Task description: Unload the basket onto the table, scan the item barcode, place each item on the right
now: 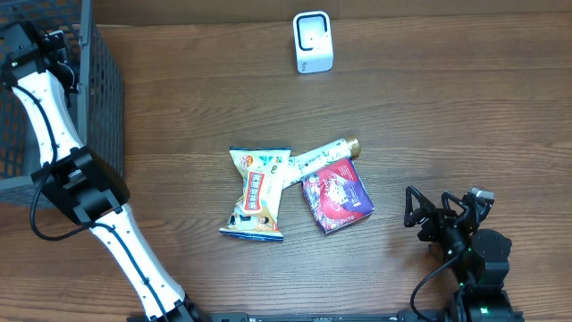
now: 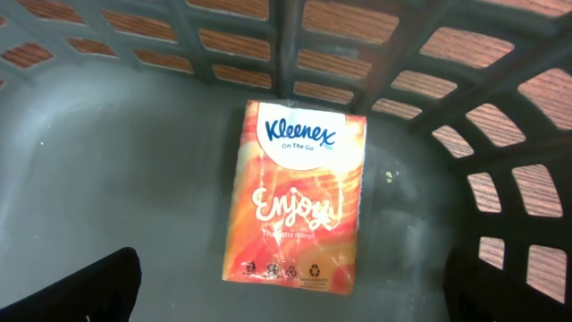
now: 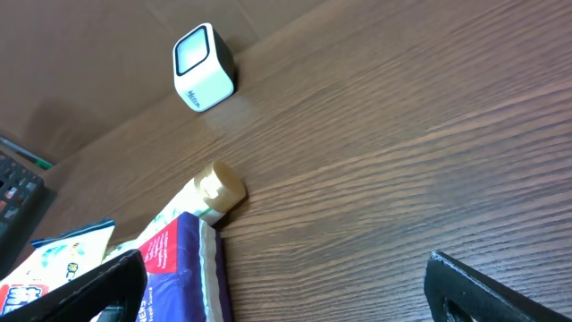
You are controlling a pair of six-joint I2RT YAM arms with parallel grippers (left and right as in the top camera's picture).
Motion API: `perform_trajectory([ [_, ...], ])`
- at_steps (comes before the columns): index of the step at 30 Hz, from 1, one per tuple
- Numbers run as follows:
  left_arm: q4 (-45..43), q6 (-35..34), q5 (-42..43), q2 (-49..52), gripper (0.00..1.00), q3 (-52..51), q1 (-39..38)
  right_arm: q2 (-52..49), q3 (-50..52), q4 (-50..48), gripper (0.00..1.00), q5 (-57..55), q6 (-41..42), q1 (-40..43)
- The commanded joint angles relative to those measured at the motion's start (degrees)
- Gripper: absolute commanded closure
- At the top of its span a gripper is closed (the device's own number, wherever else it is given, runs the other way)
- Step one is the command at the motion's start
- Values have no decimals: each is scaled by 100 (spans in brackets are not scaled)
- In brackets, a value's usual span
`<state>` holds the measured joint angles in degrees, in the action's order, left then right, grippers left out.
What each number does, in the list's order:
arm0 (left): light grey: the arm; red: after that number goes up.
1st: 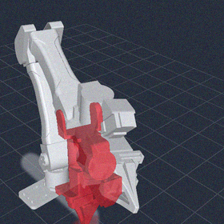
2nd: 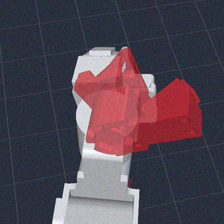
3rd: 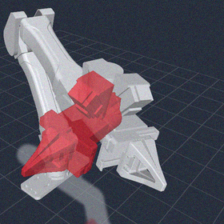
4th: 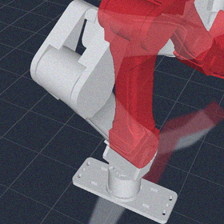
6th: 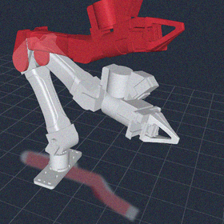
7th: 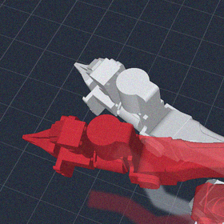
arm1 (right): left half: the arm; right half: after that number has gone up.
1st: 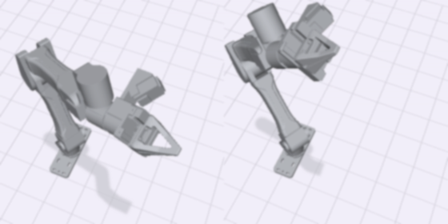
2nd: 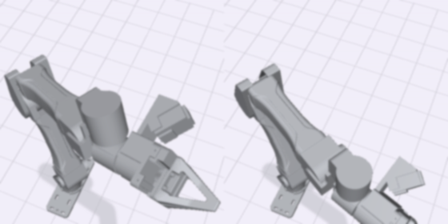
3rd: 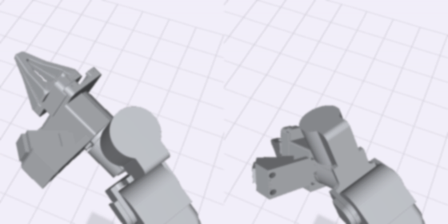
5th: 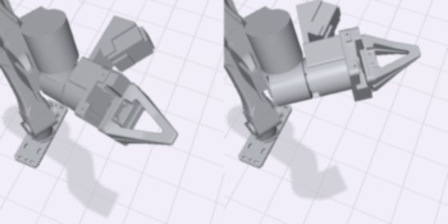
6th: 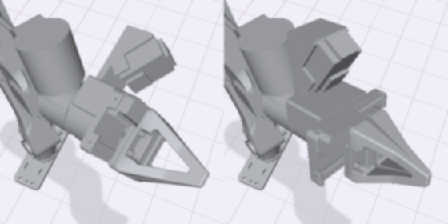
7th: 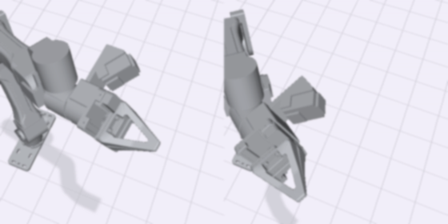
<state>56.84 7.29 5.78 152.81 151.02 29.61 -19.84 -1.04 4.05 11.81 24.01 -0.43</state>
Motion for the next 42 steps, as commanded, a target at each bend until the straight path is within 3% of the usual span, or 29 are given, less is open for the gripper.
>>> perform_trajectory([
  [1, -9, -111, -24, 728, 0, -59, -39, 13, 57, -50, 0, 52, 24, -22],
  [23, -81, -109, -44, 730, 2, -684, 142, 13, 57, -50, 0, 55, 24, -22],
  [31, -103, -111, -42, 730, 32, -686, 192, 13, 57, -52, 0, 140, 26, -22],
  [36, -111, -109, -44, 730, 45, -686, 192, 13, 57, -55, 0, 140, 26, -22],
  [42, -120, -116, -44, 730, 86, -686, 192, 13, 57, -55, 0, 138, 24, -22],
])
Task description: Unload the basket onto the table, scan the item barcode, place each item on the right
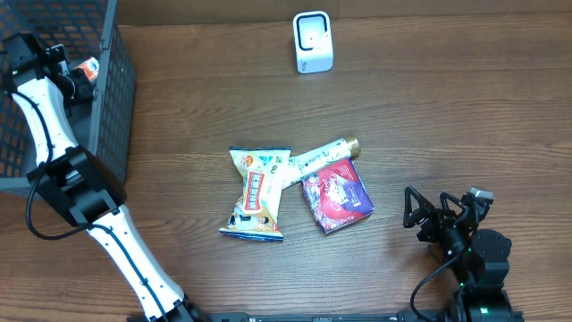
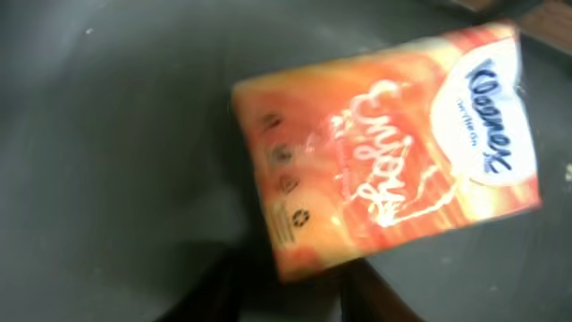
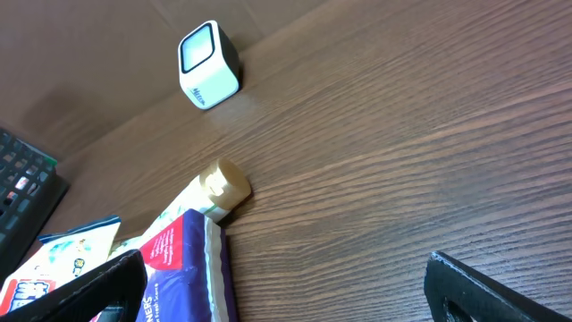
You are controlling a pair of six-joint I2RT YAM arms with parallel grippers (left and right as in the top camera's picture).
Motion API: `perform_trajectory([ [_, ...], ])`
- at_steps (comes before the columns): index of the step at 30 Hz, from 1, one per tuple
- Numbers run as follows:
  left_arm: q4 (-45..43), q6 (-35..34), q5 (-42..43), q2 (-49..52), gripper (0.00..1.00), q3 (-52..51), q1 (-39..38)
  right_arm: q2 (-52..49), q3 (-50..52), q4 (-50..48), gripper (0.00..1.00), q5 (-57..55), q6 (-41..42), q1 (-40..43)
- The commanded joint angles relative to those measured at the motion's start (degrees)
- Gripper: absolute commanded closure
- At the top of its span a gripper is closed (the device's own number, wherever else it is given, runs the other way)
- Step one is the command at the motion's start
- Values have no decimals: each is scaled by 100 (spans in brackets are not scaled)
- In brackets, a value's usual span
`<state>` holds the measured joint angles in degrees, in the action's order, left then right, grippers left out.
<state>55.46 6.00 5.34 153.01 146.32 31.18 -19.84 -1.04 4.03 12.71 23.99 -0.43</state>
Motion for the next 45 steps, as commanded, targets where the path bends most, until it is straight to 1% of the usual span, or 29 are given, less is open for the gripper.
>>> perform_trajectory([
  [1, 17, 2, -2, 710, 93, -216, 35, 13, 57, -52, 0, 48, 26, -22],
  [2, 15, -26, -2, 710, 96, -216, 37, 13, 57, -52, 0, 50, 26, -22],
  [10, 85, -348, 26, 680, 96, -214, 37, 13, 57, -52, 0, 50, 26, -22],
  [11, 129, -348, 33, 658, 90, -214, 37, 13, 57, -52, 0, 50, 26, -22],
  [12, 170, -345, 50, 627, 80, -208, 35, 13, 57, -52, 0, 48, 26, -22],
  [14, 256, -345, 48, 546, 52, -192, 35, 13, 57, -52, 0, 48, 26, -22],
  [15, 313, -343, 44, 485, 40, -166, 35, 13, 57, -52, 0, 48, 26, -22],
  [16, 352, -343, 39, 433, 30, -149, 35, 13, 57, -52, 0, 48, 26, -22],
  [18, 409, -380, 22, 258, 0, -103, 35, 13, 57, -52, 0, 48, 26, -22],
  [25, 236, -811, 17, -57, 0, -94, 35, 13, 57, -52, 0, 46, 26, -22],
  [27, 219, -1268, -197, -55, 0, -94, 44, 13, 57, -50, 0, 48, 26, -22],
  [28, 223, -1843, -455, -55, 0, -94, 59, 13, 57, -50, 0, 46, 26, -22],
  [29, 203, -2085, -468, -57, 0, -92, 72, 13, 57, -50, 0, 46, 26, -22],
  [32, -15, -2452, -391, -57, 0, -92, 105, 13, 57, -50, 0, 48, 26, -22],
  [38, -579, -2490, -407, -57, 0, -92, 107, 13, 57, -50, 0, 46, 26, -22],
  [45, -935, -2487, -450, -50, 0, -96, 105, 13, 57, -52, 0, 46, 26, -22],
])
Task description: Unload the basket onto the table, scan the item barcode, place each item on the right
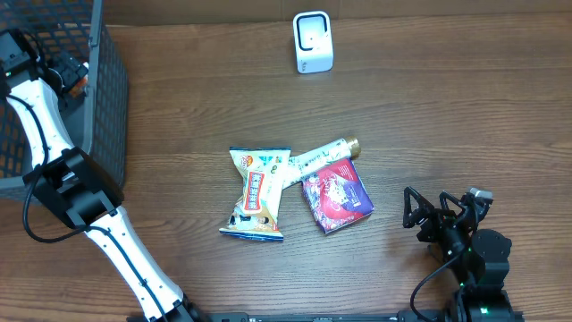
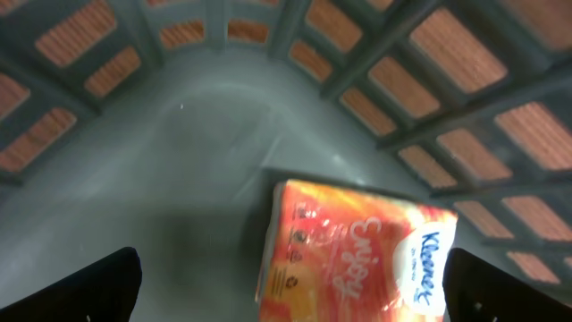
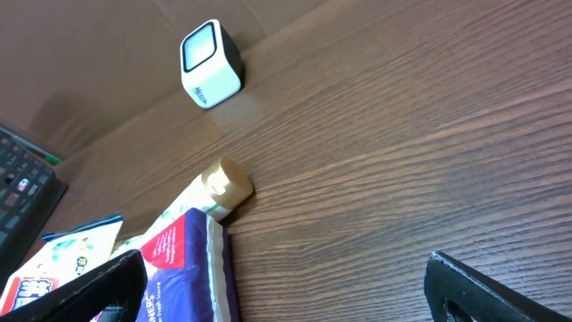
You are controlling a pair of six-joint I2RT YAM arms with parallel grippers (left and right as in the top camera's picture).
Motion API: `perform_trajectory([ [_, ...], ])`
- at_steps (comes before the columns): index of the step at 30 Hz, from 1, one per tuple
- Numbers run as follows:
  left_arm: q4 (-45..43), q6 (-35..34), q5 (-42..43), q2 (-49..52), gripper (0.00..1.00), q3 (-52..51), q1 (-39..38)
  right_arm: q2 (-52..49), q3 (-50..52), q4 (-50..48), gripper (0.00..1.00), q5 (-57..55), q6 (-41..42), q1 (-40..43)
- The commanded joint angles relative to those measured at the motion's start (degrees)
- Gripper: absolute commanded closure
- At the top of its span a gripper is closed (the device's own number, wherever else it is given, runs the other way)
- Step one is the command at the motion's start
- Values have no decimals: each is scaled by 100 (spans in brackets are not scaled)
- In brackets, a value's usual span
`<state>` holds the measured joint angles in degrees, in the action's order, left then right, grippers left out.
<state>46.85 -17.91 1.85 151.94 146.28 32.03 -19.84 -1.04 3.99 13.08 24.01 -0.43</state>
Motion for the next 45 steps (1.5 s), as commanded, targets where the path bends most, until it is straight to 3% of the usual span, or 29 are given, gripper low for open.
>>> perform_trajectory([
  [1, -109, -96, -101, 57, 0, -92, 20, 13, 57, -46, 0, 9, 24, -22],
  [13, 50, -94, -24, 105, 0, -282, 20, 13, 57, -46, 0, 11, 24, -22],
  [27, 1139, 9, -92, -1318, 0, 1217, 15, 13, 57, -44, 0, 11, 24, -22],
  [34, 1285, 393, -1338, -2144, 0, 1257, 11, 13, 57, -46, 0, 214, 26, -22],
  [45, 1707, -103, 129, -2232, 0, 627, 927, 13, 57, -55, 0, 291, 24, -22],
])
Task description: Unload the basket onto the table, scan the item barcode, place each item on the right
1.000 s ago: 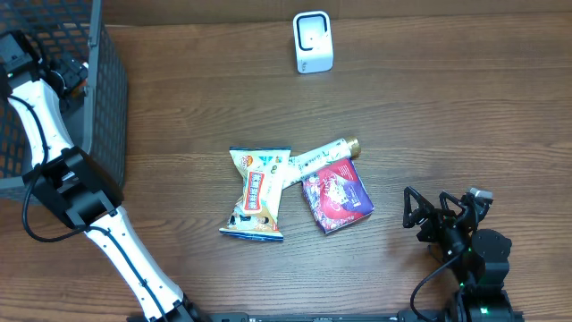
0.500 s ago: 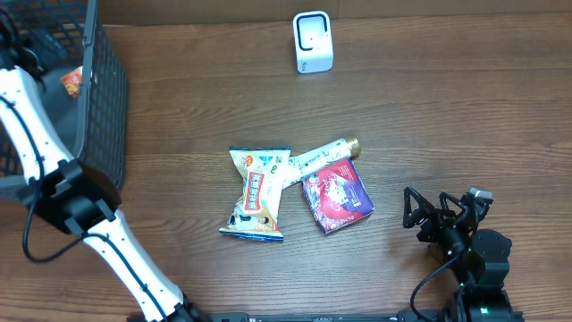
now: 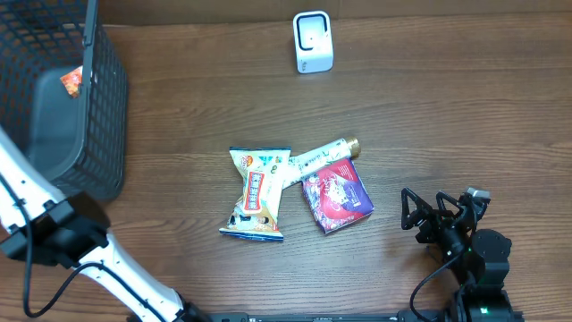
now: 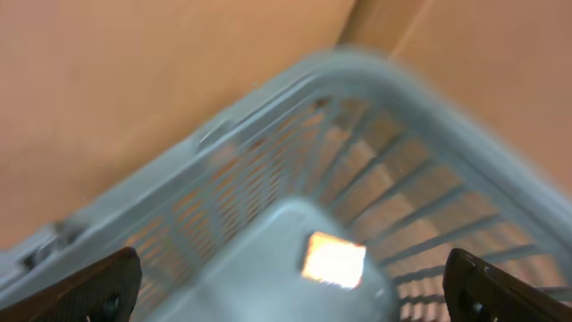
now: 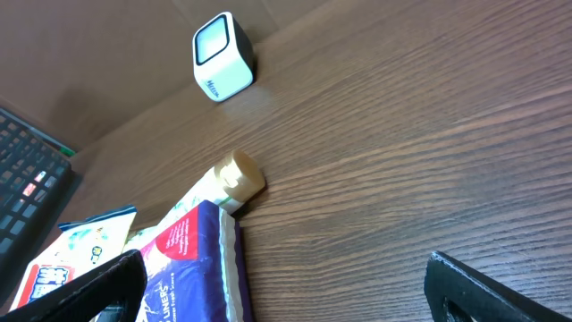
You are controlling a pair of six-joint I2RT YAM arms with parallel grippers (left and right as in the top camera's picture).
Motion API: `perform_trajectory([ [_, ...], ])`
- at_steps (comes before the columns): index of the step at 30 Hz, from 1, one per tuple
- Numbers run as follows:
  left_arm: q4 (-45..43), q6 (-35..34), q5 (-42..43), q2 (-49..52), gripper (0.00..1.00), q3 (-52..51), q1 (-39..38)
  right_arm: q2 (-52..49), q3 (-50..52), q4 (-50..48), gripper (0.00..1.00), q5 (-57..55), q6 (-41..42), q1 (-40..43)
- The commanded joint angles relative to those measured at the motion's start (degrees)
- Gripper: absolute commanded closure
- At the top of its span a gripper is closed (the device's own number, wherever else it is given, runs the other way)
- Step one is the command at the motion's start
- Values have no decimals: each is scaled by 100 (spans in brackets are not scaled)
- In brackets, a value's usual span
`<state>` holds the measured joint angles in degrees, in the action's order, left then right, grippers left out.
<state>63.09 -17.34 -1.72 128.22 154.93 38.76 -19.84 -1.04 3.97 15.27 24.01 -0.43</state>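
The white barcode scanner stands at the table's far edge and also shows in the right wrist view as the scanner. An orange tissue pack lies inside the dark mesh basket. In the blurred left wrist view, my left gripper hangs open and empty high above the pack. My right gripper rests open near the front right, empty. A snack bag, a tube and a purple-red pack lie mid-table.
The basket fills the table's far left corner. My left arm's white link runs along the left edge. In the right wrist view the tube's cap and the purple pack lie just ahead of the right fingers.
My left gripper was low inside the basket just above the tissue pack; now it is high above the basket, still open. The pack stays in the basket. The right arm has barely shifted.
My left gripper hung open over the tissue pack on the basket floor. Then it was right at the pack's edge, fingers close together, with the pack turned. Then it stood open again above the pack by the wall. Now it is far above the basket, empty.
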Motion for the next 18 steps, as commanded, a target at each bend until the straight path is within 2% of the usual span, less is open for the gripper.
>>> perform_trajectory([
  [1, 149, -168, 553, 138, 0, -256, 299, 13, 57, -55, 0, 72, 24, -22],
  [6, -114, -44, 315, -181, 0, -181, 212, 13, 57, -52, 0, 46, 20, -22],
  [10, -702, 131, -1425, -544, 0, -74, -291, 13, 57, -44, 0, -197, 2, -22],
  [13, -1519, 730, -2430, -647, 0, -74, -761, 13, 57, -42, 0, -214, 2, -22],
  [15, -1978, 935, -2354, -643, 0, -76, -942, 13, 57, -42, 0, -212, 2, -22],
  [18, -2444, 1003, -1670, -601, 0, -199, -940, 13, 57, -42, 0, -216, 2, -22],
])
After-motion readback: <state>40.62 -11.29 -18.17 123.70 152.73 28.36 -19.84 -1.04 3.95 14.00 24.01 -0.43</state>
